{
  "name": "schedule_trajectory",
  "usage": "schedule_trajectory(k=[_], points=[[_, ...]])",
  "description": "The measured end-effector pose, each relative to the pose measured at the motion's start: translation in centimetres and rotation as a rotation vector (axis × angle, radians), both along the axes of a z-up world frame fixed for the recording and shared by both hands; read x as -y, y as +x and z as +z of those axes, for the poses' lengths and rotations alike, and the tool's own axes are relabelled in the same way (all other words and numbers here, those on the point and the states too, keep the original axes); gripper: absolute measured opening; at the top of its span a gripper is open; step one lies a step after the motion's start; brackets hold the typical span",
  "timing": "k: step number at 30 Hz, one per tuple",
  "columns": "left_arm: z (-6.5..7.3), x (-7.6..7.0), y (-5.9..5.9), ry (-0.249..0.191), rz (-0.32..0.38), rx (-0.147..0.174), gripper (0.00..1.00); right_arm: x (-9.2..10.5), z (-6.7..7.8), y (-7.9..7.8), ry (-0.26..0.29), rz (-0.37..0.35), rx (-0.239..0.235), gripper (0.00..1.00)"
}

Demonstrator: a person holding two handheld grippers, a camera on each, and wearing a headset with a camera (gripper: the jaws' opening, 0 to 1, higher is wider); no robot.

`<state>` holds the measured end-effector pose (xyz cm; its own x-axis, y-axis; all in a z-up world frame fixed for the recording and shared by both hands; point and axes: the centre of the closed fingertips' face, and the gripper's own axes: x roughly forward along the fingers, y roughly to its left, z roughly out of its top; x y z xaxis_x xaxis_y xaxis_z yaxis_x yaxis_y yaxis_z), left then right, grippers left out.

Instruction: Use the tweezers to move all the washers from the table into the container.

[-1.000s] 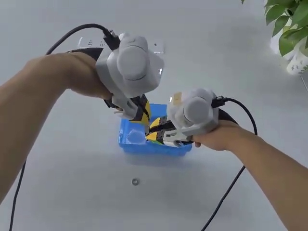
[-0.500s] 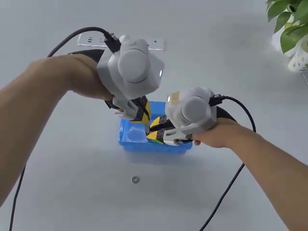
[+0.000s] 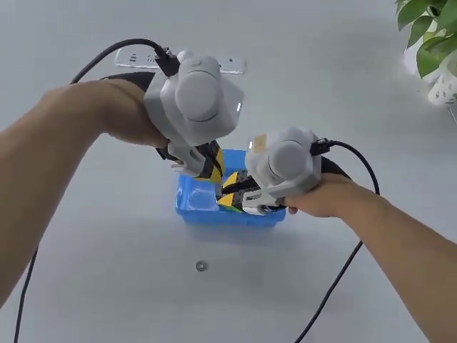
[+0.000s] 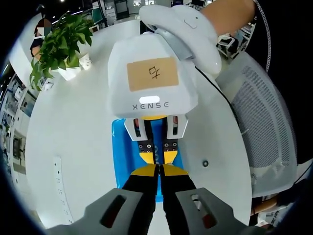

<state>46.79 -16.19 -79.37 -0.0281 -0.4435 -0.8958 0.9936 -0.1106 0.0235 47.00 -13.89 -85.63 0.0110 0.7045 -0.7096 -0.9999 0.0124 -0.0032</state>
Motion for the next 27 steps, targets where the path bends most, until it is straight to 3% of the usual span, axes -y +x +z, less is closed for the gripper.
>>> schedule_trajectory(k=[11,27], points=[[0.8,-0.2,-0.2,-0.001,0.004,0.003,0.05,-0.1,0.9,-0.1,0.01,0.0,0.015,0.11],[3.2,-0.3,-0.9,-0.007,0.007,0.025,0.05,-0.1,3.2,-0.6,0.04,-0.008,0.049,0.11]])
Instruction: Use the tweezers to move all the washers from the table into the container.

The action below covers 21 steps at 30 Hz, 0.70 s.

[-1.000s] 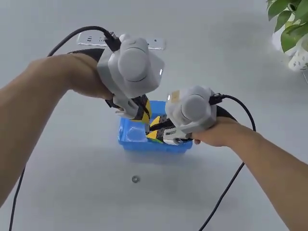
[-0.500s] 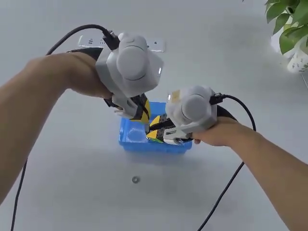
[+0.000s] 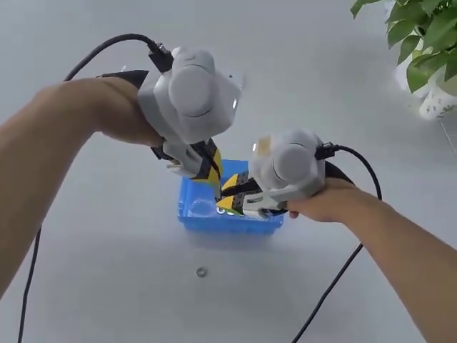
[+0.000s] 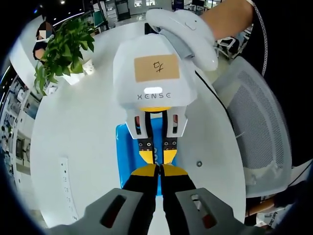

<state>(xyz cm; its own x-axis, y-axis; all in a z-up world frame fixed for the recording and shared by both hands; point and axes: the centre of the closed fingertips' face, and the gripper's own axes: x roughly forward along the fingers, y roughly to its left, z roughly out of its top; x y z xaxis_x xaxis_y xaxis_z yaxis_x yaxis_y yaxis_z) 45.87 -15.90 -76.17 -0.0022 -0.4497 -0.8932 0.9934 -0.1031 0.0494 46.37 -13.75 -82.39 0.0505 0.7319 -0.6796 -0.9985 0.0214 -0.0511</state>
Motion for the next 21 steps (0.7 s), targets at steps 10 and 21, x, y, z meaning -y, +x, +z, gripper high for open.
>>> schedule_trajectory(k=[10,21], points=[[1.4,0.0,-0.8,0.002,-0.002,0.01,0.05,-0.1,1.5,-0.8,0.011,-0.001,0.025,0.1],[2.7,0.2,-2.1,0.005,-0.003,0.022,0.05,0.1,2.8,-2.0,0.024,-0.005,0.043,0.1]])
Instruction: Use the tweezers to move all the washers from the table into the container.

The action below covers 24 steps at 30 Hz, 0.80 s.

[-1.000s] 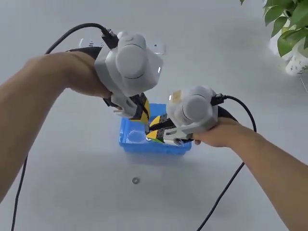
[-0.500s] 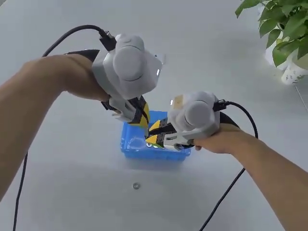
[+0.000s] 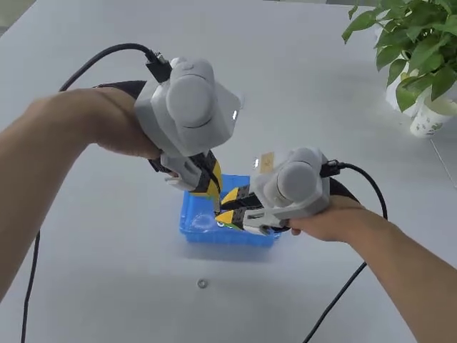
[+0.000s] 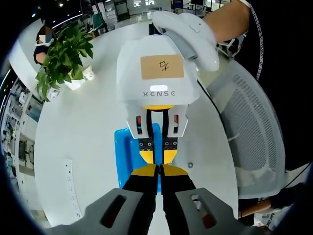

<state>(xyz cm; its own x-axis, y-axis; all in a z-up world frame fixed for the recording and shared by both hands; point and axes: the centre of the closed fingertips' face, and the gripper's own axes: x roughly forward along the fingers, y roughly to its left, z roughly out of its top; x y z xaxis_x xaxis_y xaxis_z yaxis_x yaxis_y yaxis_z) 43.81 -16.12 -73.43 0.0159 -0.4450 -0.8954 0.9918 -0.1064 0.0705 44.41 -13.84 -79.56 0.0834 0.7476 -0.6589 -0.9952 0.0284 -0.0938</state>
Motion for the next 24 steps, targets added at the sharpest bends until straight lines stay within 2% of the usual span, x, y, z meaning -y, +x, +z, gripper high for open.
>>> schedule_trajectory(k=[12,17,24], points=[[0.0,0.1,-1.6,0.008,0.001,-0.008,0.05,0.1,0.1,-1.7,-0.008,0.012,0.008,0.11],[-0.3,0.1,-2.3,0.007,0.003,-0.011,0.05,0.1,-0.3,-2.4,-0.014,0.017,0.015,0.11],[-1.1,-0.1,-3.1,0.005,0.006,-0.018,0.05,0.0,-1.0,-3.3,-0.012,0.017,0.001,0.11]])
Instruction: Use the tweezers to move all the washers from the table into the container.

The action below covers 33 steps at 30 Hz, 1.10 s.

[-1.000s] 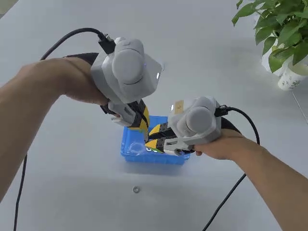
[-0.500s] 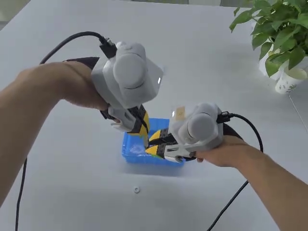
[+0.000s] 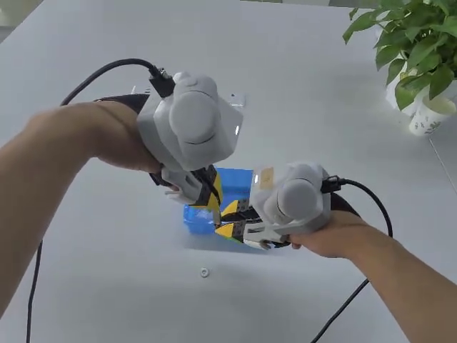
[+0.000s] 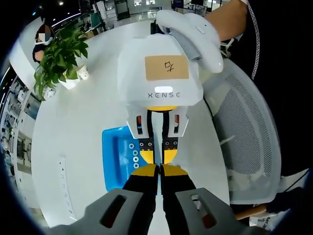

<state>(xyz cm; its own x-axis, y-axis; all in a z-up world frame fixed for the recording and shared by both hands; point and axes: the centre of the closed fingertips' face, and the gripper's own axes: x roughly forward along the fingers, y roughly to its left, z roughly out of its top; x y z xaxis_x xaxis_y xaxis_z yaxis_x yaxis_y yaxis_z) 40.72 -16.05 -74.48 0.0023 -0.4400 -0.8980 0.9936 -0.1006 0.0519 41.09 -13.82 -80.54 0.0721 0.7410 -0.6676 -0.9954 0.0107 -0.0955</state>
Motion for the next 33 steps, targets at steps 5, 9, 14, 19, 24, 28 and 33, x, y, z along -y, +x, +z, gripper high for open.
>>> schedule_trajectory(k=[5,9,14,19,24,28,33], points=[[-0.5,-0.1,-0.7,0.0,0.004,-0.006,0.05,-0.1,-0.5,-0.7,0.003,-0.001,-0.007,0.11],[-1.0,-0.2,-1.3,0.001,0.007,-0.014,0.05,-0.2,-1.0,-1.3,0.004,0.003,-0.015,0.11],[-1.5,-0.4,-1.9,0.003,0.009,-0.021,0.05,-0.3,-1.6,-2.0,0.0,0.008,-0.019,0.11],[-1.8,-0.5,-2.3,0.006,0.006,-0.021,0.05,-0.3,-1.9,-2.3,-0.003,0.012,-0.026,0.11],[-2.4,-0.8,-2.5,0.009,0.013,-0.029,0.05,-0.5,-2.4,-2.7,-0.003,0.014,-0.036,0.11],[-2.8,-1.0,-2.9,0.01,0.016,-0.035,0.05,-0.7,-2.8,-3.1,-0.004,0.018,-0.045,0.11],[-3.4,-1.2,-3.2,0.015,0.022,-0.046,0.05,-1.0,-3.4,-3.5,-0.004,0.026,-0.061,0.11]])
